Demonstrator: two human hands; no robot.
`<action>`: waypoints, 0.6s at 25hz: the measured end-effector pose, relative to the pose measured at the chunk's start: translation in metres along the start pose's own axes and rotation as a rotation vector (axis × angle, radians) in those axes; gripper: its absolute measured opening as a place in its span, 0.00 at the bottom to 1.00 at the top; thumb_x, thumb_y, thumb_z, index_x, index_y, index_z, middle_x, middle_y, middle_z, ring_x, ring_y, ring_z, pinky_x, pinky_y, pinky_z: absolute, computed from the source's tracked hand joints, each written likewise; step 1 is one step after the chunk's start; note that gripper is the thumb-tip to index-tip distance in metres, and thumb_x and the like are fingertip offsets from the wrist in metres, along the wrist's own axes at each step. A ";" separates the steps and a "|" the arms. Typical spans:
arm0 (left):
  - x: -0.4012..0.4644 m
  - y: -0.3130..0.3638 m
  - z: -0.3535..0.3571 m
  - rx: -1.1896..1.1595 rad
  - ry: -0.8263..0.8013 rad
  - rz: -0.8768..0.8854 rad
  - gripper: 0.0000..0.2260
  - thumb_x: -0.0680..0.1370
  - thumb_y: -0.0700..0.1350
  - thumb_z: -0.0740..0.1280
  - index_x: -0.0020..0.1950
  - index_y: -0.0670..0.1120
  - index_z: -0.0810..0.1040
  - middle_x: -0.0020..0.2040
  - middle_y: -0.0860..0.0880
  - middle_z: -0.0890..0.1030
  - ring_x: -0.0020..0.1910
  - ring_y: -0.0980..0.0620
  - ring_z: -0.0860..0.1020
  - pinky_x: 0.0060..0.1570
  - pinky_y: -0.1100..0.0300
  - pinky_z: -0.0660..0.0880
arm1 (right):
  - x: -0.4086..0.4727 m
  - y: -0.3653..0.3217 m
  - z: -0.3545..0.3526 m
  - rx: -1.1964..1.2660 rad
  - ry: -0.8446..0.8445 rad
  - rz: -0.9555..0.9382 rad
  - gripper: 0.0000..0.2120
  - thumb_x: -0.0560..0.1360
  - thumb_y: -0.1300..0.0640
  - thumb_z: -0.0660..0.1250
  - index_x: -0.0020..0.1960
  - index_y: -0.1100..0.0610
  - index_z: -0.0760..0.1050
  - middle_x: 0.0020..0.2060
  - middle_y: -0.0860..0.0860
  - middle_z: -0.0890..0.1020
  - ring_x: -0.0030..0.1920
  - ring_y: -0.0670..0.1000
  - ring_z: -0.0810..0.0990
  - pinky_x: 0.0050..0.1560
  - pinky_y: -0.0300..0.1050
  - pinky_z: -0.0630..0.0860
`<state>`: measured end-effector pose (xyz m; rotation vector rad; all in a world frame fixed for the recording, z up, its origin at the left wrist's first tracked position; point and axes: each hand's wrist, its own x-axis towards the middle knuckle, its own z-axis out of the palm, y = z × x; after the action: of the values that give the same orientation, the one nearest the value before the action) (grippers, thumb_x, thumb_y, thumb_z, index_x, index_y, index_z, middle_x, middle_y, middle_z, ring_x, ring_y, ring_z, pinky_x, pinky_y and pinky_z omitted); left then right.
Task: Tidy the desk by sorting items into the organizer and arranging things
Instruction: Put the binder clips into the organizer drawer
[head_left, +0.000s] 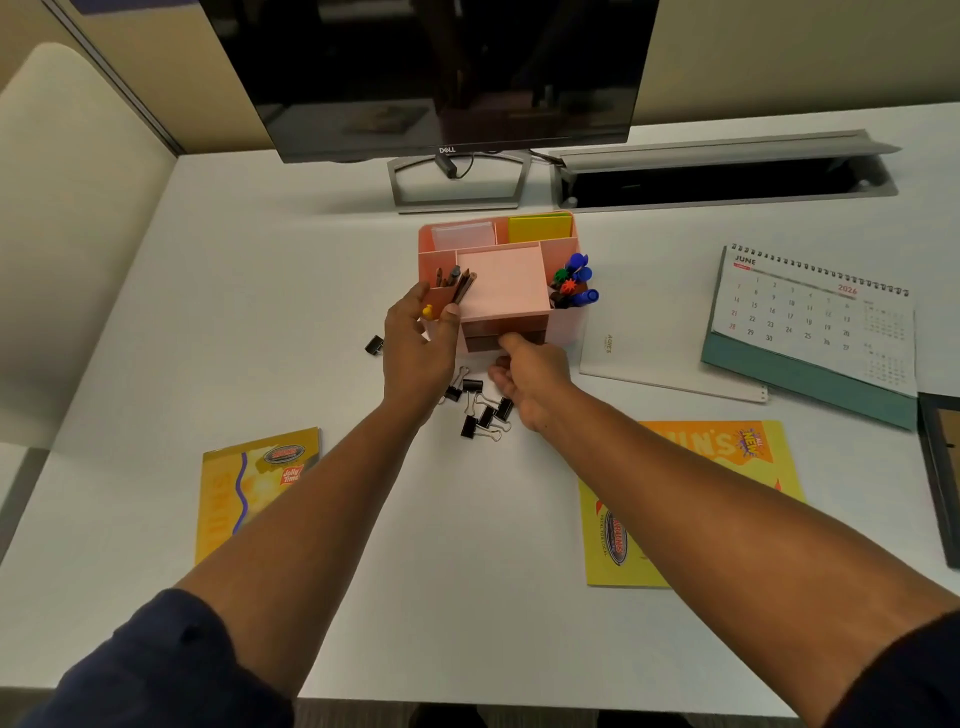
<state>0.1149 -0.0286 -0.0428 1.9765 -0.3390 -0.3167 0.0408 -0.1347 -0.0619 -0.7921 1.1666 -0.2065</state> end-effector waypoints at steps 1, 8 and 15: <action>0.001 -0.002 -0.001 -0.007 -0.006 -0.006 0.27 0.78 0.59 0.65 0.75 0.54 0.68 0.69 0.54 0.70 0.66 0.49 0.74 0.64 0.44 0.76 | 0.000 0.000 0.001 0.007 0.018 0.011 0.13 0.76 0.57 0.71 0.60 0.57 0.75 0.51 0.56 0.83 0.47 0.53 0.86 0.51 0.46 0.84; 0.004 0.000 0.000 -0.114 0.000 -0.048 0.24 0.78 0.53 0.70 0.73 0.54 0.71 0.70 0.52 0.75 0.65 0.47 0.77 0.62 0.47 0.78 | -0.007 -0.004 0.002 -0.056 0.062 0.039 0.12 0.77 0.54 0.70 0.57 0.58 0.75 0.47 0.55 0.82 0.43 0.51 0.84 0.48 0.47 0.84; 0.005 -0.001 -0.006 -0.113 -0.037 -0.059 0.25 0.77 0.52 0.71 0.74 0.53 0.71 0.70 0.52 0.75 0.64 0.48 0.78 0.63 0.47 0.77 | -0.026 0.012 -0.017 -0.127 0.056 0.116 0.13 0.77 0.55 0.69 0.58 0.60 0.77 0.48 0.60 0.83 0.45 0.56 0.86 0.42 0.44 0.85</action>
<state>0.1219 -0.0256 -0.0416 1.8736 -0.2808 -0.4023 0.0121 -0.1200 -0.0535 -0.8315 1.2846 -0.0588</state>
